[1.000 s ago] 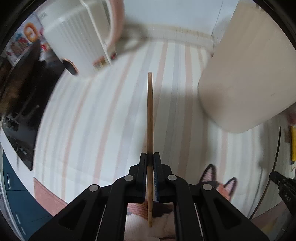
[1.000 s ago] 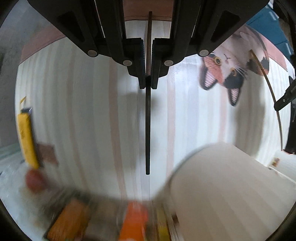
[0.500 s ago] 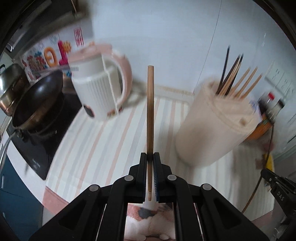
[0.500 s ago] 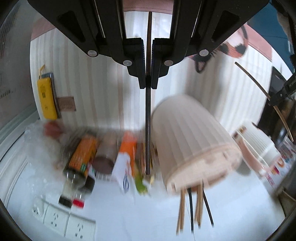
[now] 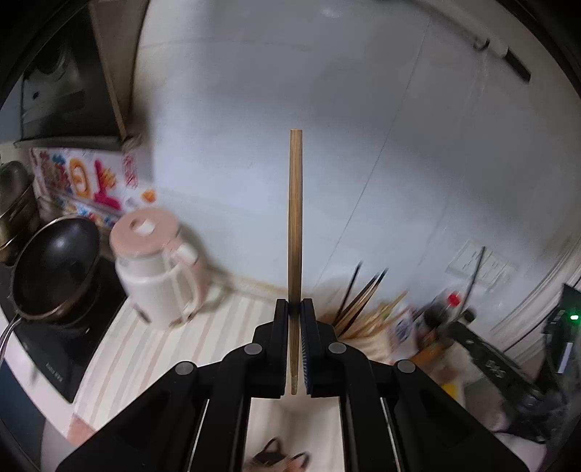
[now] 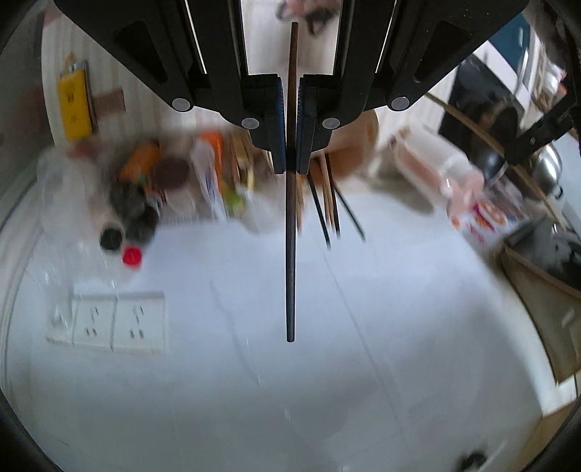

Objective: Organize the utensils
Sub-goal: 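Lower both chopsticks into the beige holder and open both tools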

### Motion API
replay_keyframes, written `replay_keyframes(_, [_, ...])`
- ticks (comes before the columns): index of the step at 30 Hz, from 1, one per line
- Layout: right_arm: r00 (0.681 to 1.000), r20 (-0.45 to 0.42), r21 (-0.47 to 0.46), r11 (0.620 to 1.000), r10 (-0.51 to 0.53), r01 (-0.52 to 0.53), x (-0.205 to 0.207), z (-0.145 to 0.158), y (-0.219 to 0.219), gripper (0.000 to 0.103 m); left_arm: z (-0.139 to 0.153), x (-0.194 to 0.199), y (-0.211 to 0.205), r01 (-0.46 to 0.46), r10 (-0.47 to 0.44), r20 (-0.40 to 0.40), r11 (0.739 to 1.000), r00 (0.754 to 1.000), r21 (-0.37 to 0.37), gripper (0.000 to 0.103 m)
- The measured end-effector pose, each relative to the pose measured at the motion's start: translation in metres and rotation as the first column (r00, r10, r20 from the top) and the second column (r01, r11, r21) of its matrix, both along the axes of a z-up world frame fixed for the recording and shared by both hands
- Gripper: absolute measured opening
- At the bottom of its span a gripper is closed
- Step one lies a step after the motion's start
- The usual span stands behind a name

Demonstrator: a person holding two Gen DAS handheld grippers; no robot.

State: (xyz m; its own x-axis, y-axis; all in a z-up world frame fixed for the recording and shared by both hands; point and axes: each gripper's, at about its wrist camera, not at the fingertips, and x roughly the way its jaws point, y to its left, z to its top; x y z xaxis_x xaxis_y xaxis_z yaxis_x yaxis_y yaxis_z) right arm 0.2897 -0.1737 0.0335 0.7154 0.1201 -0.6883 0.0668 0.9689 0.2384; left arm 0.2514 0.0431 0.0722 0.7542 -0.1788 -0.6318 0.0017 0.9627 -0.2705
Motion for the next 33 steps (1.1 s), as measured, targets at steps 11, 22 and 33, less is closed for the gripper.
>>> replay_keyframes(11, [0.978,0.198,0.056,0.997,-0.064,0.054,0.074,0.016,0.006,0.005,0.004,0.074,-0.035,0.027,-0.027,-0.011,1.0,1.0,-0.016,0.004])
replay_keyframes(22, [0.982,0.186,0.025,1.0,-0.021,0.017,0.105,-0.028,0.019,0.006,-0.056,0.12,-0.053,0.089,-0.086,-0.169,0.996,0.982,0.011,0.005])
replay_keyframes(33, [0.995,0.1,0.008,1.0,0.007,-0.008,0.075,-0.017,0.008,0.037,-0.032,0.079,-0.033,0.02,-0.009,-0.124,0.996,0.992,0.089,0.077])
